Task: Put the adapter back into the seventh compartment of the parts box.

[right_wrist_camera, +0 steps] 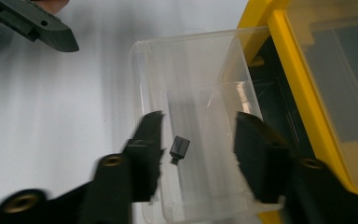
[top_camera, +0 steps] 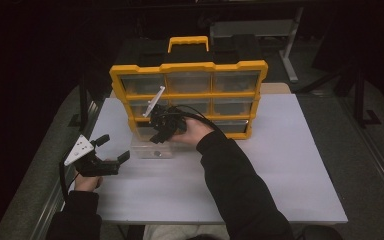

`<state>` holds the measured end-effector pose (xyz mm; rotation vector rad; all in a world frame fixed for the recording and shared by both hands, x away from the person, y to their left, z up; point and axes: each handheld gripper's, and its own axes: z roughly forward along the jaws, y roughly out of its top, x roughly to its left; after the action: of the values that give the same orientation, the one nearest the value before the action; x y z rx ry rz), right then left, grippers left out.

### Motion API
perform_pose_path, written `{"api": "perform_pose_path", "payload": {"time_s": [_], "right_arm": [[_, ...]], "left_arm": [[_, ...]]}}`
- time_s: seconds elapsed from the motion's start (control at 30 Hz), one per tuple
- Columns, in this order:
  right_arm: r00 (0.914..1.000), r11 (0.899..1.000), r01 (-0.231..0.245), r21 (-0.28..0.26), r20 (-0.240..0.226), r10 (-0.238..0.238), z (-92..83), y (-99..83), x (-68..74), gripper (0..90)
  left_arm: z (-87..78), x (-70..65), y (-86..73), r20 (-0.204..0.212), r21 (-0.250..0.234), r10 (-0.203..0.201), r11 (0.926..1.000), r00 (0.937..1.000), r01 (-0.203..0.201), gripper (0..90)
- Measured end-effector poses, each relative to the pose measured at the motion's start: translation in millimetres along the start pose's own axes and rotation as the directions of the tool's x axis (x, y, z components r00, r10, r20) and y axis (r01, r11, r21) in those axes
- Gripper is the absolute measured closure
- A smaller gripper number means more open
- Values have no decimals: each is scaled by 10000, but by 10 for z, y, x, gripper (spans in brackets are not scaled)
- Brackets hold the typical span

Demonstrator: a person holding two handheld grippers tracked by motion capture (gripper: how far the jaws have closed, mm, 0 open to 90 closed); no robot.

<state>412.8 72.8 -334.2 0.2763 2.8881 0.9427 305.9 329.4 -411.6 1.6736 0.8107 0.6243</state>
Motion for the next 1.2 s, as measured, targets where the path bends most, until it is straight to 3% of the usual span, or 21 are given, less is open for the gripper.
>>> {"api": "perform_pose_path", "payload": {"time_s": [0.23,0.5,1.2], "right_arm": [[9994,9999,-119,13,319,118,-85,-30,56,237],[9974,9994,-113,-328,707,136,-189,-104,81,9],[9900,9923,-665,-1045,1169,786,-525,-441,81,0]], "left_arm": [[0,-5,-2,-6,18,9,10000,10000,-9,0],[-1,-7,-2,0,17,-1,10000,10000,1,0],[9,-12,-10,-51,98,10,10000,10000,-9,0]]}}
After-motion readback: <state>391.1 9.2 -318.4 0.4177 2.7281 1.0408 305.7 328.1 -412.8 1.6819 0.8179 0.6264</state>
